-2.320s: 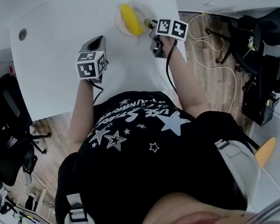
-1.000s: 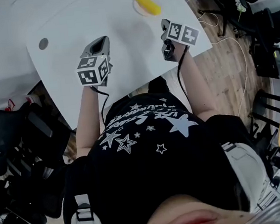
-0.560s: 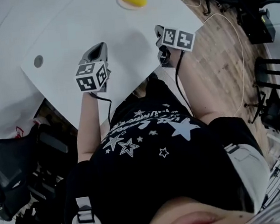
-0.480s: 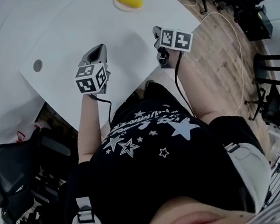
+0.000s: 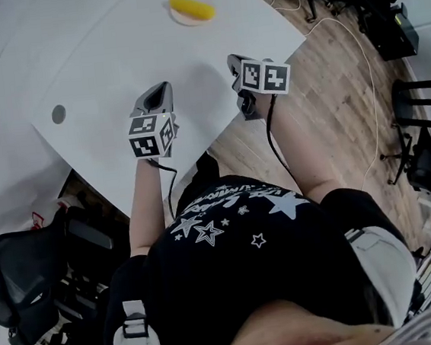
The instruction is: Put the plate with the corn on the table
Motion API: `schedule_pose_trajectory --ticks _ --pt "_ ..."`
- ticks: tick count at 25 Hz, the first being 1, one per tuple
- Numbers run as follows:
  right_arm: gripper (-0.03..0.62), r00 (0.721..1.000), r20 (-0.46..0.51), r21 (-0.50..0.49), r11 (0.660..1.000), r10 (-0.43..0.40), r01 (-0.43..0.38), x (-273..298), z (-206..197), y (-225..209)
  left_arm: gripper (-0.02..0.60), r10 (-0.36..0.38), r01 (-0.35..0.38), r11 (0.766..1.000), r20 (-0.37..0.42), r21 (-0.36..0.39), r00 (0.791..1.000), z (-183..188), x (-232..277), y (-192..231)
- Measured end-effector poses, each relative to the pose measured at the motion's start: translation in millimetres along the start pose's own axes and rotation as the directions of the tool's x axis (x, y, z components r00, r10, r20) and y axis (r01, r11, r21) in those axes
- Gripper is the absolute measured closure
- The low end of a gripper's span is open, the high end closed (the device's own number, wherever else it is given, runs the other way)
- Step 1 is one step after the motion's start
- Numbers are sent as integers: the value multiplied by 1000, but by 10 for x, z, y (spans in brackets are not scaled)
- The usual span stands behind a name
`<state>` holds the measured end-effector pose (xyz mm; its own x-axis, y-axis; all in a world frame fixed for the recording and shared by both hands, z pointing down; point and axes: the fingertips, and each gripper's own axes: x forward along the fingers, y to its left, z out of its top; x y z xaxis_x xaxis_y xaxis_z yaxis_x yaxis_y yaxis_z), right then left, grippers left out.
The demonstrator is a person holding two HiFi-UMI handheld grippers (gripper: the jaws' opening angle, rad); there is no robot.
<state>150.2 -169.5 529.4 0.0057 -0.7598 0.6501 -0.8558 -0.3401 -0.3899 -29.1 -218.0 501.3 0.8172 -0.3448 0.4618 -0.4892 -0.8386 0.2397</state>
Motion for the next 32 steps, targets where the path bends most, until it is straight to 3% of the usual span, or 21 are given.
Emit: schedule_pose_trajectory --ticks 9,32 --pt "588 997 1 25 997 74 -74 -365 -443 21 575 -1 1 1000 -34 1 999 -321 -218 -422" --pt "588 986 77 -90 986 148 -141 -2028 -1389 427 575 3 -4 1000 33 28 999 -822 -1531 -1577"
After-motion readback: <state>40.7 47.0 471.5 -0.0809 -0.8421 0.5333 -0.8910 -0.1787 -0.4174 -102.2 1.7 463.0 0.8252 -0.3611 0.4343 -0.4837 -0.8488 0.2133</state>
